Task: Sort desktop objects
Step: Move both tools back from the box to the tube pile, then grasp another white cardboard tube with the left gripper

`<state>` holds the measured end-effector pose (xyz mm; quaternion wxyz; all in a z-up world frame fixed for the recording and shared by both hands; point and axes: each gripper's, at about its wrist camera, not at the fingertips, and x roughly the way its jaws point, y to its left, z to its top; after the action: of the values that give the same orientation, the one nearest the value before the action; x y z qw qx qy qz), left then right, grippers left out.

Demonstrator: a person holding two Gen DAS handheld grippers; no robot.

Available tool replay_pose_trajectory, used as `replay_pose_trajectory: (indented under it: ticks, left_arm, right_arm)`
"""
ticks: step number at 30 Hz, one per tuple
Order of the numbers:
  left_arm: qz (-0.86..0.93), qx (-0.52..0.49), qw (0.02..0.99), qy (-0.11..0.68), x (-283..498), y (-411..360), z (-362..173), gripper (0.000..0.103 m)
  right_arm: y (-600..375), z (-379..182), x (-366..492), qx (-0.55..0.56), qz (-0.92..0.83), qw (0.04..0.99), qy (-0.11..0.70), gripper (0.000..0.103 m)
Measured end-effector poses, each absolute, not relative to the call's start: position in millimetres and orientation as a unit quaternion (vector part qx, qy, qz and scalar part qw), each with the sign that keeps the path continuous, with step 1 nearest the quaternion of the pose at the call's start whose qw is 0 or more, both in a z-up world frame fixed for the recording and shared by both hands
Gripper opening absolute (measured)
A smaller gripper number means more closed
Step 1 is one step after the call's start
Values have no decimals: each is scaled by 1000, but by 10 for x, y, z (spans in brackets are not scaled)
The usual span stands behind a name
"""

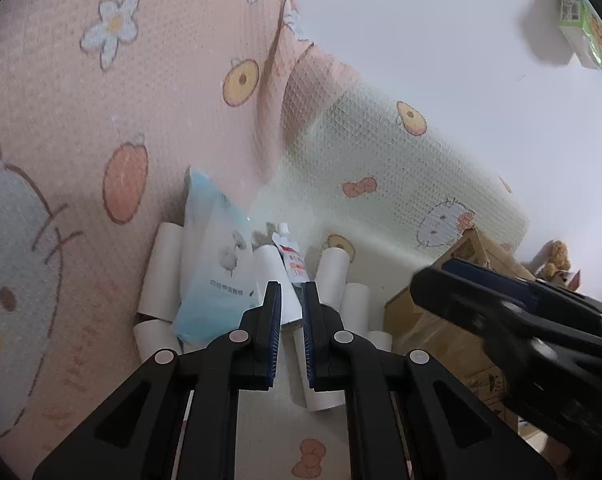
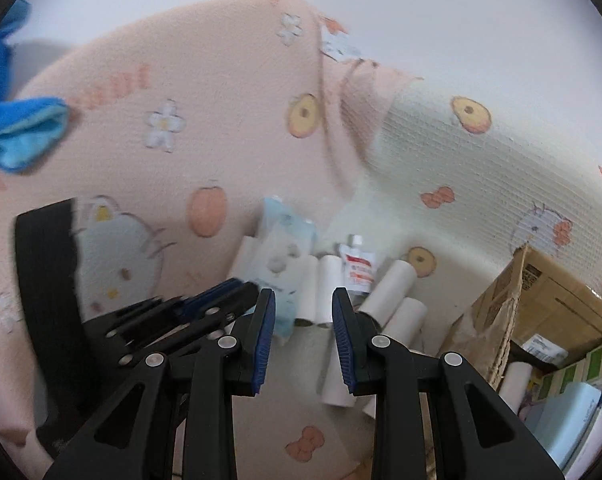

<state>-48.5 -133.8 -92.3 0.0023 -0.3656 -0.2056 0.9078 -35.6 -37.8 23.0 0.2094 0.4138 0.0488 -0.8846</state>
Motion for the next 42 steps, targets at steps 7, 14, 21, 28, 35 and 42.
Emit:
replay_pose_trajectory:
  ticks: [7, 14, 21, 28, 35, 42]
  left_arm:
    - [899, -381, 29, -214, -672, -1517, -1072, 16]
    - [885, -432, 52, -166, -1081, -1622, -1221, 16]
    - [865, -459, 109, -172, -1580, -1686, -1267, 20]
    - [823, -496, 172, -218, -2108, -1636, -1339, 36]
    - [748, -566, 243, -249, -2525, -1376, -1708, 40]
    - [719, -612, 257, -206, -2740, -1083, -2022, 41]
  right_arm:
    - [-452, -4, -500, 407, -904, 128, 39, 25]
    - [-578, -219, -603, 388, -917, 75, 63, 25]
    - [-560, -493, -793, 411, -909, 48, 42, 25]
    - [-378, -701, -1009, 431, -902, -3, -5, 25]
    - [-295, -926, -1138, 435, -899, -52, -4, 25]
    - [-199, -1110, -1260, 454, -887, -75, -29, 25]
